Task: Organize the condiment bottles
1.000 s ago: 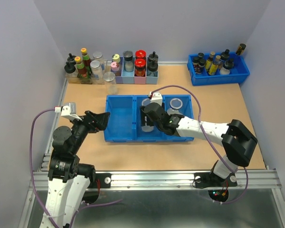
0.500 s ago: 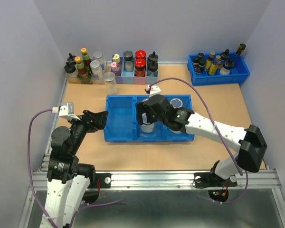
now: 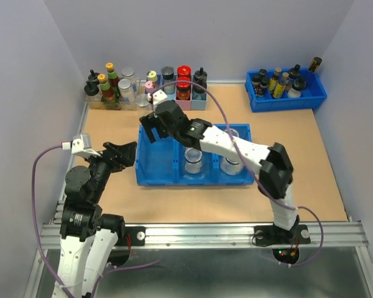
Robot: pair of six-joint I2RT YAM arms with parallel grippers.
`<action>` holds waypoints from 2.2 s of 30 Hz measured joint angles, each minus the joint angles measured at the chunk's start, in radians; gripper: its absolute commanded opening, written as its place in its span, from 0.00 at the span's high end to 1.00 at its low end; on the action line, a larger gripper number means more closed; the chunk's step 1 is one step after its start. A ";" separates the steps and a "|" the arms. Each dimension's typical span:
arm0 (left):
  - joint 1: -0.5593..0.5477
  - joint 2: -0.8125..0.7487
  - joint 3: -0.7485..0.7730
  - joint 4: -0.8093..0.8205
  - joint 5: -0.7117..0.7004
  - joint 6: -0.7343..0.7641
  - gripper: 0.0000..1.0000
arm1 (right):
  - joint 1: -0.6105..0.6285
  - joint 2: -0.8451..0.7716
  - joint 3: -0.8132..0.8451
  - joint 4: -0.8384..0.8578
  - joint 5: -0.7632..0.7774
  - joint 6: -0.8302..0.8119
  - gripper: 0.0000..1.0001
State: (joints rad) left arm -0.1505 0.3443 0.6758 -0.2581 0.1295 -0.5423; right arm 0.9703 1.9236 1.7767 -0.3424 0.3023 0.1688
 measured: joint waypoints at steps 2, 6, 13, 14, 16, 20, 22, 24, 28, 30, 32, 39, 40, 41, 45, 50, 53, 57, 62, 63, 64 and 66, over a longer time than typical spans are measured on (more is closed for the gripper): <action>0.000 -0.003 0.003 -0.002 -0.012 -0.010 0.01 | 0.000 0.113 0.101 0.026 0.015 -0.048 0.00; 0.000 -0.023 0.003 -0.012 -0.027 -0.035 0.01 | -0.016 0.307 0.286 0.056 0.034 -0.101 0.00; 0.000 -0.054 0.003 -0.037 -0.037 -0.051 0.01 | -0.092 0.507 0.512 0.083 -0.004 -0.101 0.00; 0.000 -0.058 0.003 -0.041 -0.037 -0.051 0.01 | -0.106 0.523 0.531 0.082 -0.014 -0.096 0.00; 0.000 -0.066 0.003 -0.048 -0.039 -0.051 0.01 | -0.130 0.547 0.559 0.089 -0.037 -0.084 0.00; 0.000 -0.080 0.003 -0.051 -0.042 -0.055 0.01 | -0.180 0.576 0.573 0.121 -0.111 -0.062 0.00; 0.000 -0.085 0.003 -0.051 -0.044 -0.058 0.01 | -0.195 0.589 0.573 0.146 -0.162 -0.055 0.00; 0.000 -0.088 0.003 -0.051 -0.045 -0.061 0.01 | -0.198 0.595 0.573 0.154 -0.194 -0.050 0.00; 0.000 -0.087 0.003 -0.049 -0.043 -0.061 0.01 | -0.189 0.595 0.565 0.192 -0.266 -0.035 0.00; 0.000 -0.083 0.003 -0.041 -0.039 -0.051 0.01 | -0.183 0.558 0.500 0.214 -0.278 -0.033 0.00; 0.000 -0.049 0.010 -0.024 -0.033 -0.026 0.01 | -0.180 0.492 0.396 0.225 -0.264 -0.032 0.00; 0.000 0.399 0.226 0.047 -0.054 0.106 0.01 | -0.174 0.066 -0.069 0.236 -0.100 -0.016 0.00; 0.000 0.466 0.259 0.066 -0.061 0.126 0.01 | -0.179 -0.018 -0.134 0.244 -0.071 -0.013 0.00; 0.000 0.518 0.283 0.088 -0.068 0.144 0.01 | -0.182 -0.086 -0.180 0.245 -0.044 -0.006 0.00; 0.000 0.730 0.375 0.114 -0.099 0.224 0.01 | -0.200 -0.367 -0.321 0.237 0.032 0.017 0.00; -0.001 0.945 0.504 0.145 -0.116 0.329 0.01 | -0.210 -0.629 -0.402 0.177 0.069 0.041 0.00; -0.008 1.032 0.559 0.155 -0.124 0.381 0.01 | -0.210 -0.722 -0.460 0.137 0.072 0.054 0.00; -0.033 1.151 0.627 0.172 -0.147 0.427 0.01 | -0.210 -0.764 -0.528 0.079 0.072 0.074 0.00; -0.058 1.302 0.696 0.180 -0.193 0.461 0.01 | -0.210 -0.766 -0.581 0.013 0.063 0.095 0.00; -0.060 1.333 0.710 0.181 -0.204 0.467 0.01 | -0.210 -0.766 -0.586 -0.001 0.063 0.097 0.00; -0.062 1.354 0.719 0.180 -0.211 0.470 0.01 | -0.210 -0.767 -0.589 -0.003 0.063 0.098 0.00; -0.064 1.398 0.742 0.180 -0.230 0.480 0.01 | -0.210 -0.774 -0.595 -0.018 0.064 0.098 0.00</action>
State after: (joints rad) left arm -0.2142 1.7420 1.4178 -0.0784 -0.1001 -0.0628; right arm 0.7605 1.1492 1.1816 -0.3599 0.3664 0.2672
